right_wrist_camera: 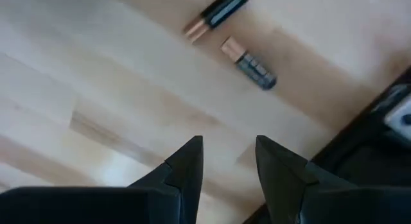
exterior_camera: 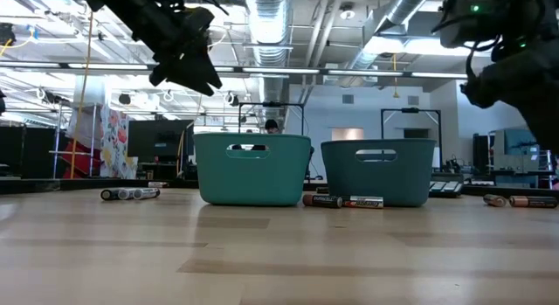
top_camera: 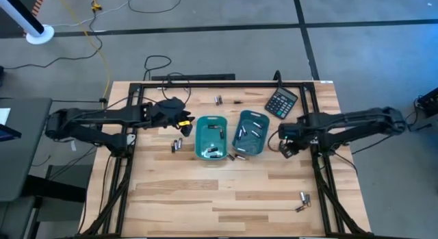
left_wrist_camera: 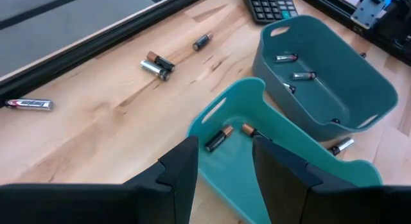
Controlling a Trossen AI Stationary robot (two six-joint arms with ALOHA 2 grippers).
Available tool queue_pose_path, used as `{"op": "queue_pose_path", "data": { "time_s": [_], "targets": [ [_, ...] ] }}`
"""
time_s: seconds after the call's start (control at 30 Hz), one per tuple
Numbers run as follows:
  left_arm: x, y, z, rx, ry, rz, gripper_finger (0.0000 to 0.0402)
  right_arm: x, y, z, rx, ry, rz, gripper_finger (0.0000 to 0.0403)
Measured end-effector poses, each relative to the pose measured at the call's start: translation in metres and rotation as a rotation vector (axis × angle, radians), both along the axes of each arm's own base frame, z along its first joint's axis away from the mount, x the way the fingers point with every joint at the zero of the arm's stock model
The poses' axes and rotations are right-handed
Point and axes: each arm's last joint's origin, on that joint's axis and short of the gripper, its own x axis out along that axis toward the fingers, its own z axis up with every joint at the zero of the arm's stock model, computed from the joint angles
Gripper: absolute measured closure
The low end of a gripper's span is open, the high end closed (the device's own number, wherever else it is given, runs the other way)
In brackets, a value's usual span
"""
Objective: Sort batteries
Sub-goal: Put the silver battery into the blue bin
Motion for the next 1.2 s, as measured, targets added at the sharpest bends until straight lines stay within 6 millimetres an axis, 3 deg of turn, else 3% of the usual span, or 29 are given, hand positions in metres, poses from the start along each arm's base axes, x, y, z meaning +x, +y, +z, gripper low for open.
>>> {"op": "queue_pose_path", "data": {
  "time_s": [0.23, 0.53, 0.7, 0.9, 1.2],
  "targets": [
    [0.002, 0.000, -0.002, -0.007, 0.008, 0.002, 0.0260, 0.001, 0.037, -0.003, 0.026, 0.035, -0.052, 0.0244],
    [0.005, 0.001, 0.003, 0.101, -0.004, -0.065, 0.0260, -0.014, 0.087, -0.001, 0.072, 0.046, -0.172, 0.0244],
    [0.008, 0.001, 0.008, 0.153, -0.032, -0.090, 0.0260, -0.022, 0.110, -0.011, 0.138, 0.030, -0.238, 0.0244],
    [0.008, 0.001, 0.007, 0.166, -0.020, -0.101, 0.0260, -0.034, 0.123, -0.030, 0.189, 0.041, -0.296, 0.0244],
    [0.009, -0.007, 0.007, 0.083, -0.069, -0.081, 0.0260, -0.040, 0.129, -0.032, 0.199, 0.043, -0.271, 0.0244]
  ]
}}
